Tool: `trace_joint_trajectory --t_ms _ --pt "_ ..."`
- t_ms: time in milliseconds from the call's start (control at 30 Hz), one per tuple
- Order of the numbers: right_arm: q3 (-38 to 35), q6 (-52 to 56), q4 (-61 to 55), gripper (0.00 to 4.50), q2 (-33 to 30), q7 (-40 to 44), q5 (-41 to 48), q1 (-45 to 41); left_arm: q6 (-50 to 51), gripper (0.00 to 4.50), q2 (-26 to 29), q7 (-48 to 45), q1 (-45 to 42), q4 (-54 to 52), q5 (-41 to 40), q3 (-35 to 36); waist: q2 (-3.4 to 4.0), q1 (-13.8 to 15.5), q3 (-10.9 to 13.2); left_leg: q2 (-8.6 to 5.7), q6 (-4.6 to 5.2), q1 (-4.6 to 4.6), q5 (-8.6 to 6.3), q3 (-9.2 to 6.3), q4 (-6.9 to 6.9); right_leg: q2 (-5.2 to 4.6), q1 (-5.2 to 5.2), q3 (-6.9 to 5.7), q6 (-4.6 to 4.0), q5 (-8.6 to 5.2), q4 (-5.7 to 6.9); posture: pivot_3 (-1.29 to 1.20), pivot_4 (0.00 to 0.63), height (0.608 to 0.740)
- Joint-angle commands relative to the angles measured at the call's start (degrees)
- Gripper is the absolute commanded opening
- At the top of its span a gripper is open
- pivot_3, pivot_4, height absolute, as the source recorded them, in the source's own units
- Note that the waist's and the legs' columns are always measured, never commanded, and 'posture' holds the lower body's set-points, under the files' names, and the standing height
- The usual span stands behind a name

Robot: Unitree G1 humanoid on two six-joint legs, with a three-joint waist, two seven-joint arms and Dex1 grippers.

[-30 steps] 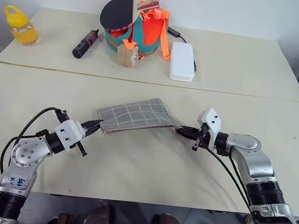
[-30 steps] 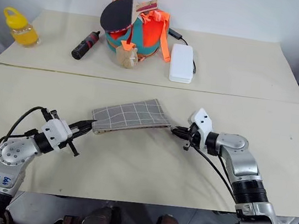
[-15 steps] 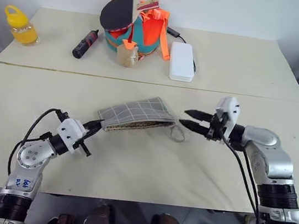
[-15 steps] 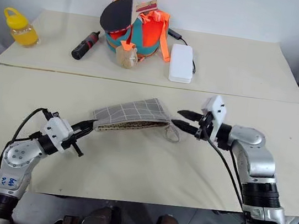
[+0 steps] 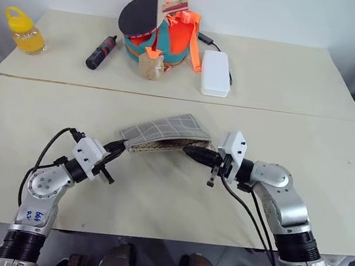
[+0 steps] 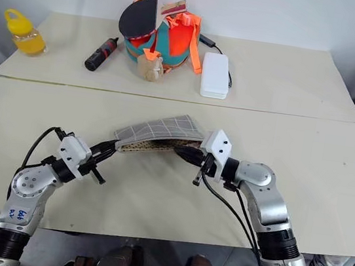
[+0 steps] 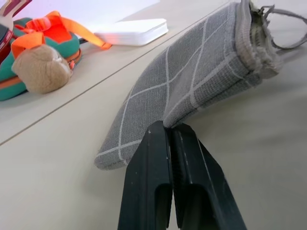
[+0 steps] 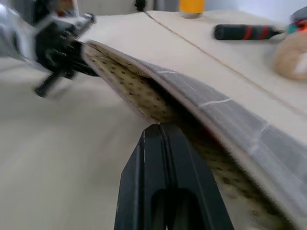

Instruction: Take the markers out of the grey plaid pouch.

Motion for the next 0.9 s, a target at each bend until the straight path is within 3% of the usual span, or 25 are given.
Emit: trace_joint_trajectory --t_ms 33,233,367,533,633,900 --pt "0.5 -5.8 3.4 0.02 2.0 -3.0 -3.3 -0.9 -0.3 0.00 -0.3 0.5 0.1 -3.3 0.2 -0.3 0.00 0.0 0.0 0.00 0.00 0.00 0.00 0.00 -0.01 0.00 0.00 0.00 0.00 0.00 0.00 0.00 0.150 0.740" --pt "2.9 -10.2 6.9 0.02 1.7 -4.9 -9.9 -2.8 0.4 0.00 -1.5 1.1 0.1 -4.7 0.7 -1.5 0.00 0.1 0.0 -0.01 0.00 -0.01 0.00 0.00 -0.03 0.00 -0.01 0.00 0.00 0.00 -0.01 0.00 0.150 0.740" --pt "7.3 -21.7 11.1 0.02 -2.1 -10.3 -23.9 -7.6 1.1 0.00 -2.1 1.2 -0.5 -6.0 0.8 -2.6 0.00 0.1 0.0 -0.01 0.00 -0.01 0.00 0.02 0.01 -0.01 -0.03 0.02 0.00 0.00 0.00 0.00 0.150 0.740" --pt "8.5 -30.4 16.9 0.02 -3.2 -15.7 -30.4 -10.3 1.8 0.00 -3.1 0.9 -2.1 -6.2 0.9 -4.0 0.00 0.0 0.0 0.01 -0.04 -0.01 0.02 0.02 -0.03 0.00 -0.04 0.01 0.00 0.00 0.02 0.00 0.150 0.740" --pt "9.3 -33.1 18.2 0.63 -4.2 -15.7 -32.1 -11.0 2.3 0.00 -3.6 0.9 -3.0 -6.5 0.8 -4.9 0.00 0.0 0.0 -0.02 -0.03 -0.01 0.02 0.03 -0.02 -0.01 -0.01 0.02 0.00 0.00 -0.01 0.00 0.150 0.740" --pt "9.5 -34.2 19.5 3.44 -4.9 -16.9 -35.5 -11.8 2.6 0.00 -3.8 0.5 -3.6 -6.2 0.4 -5.1 0.00 -0.3 0.0 0.00 -0.04 0.00 0.02 0.03 -0.01 0.00 -0.02 0.02 0.00 0.00 0.03 0.00 0.150 0.740"
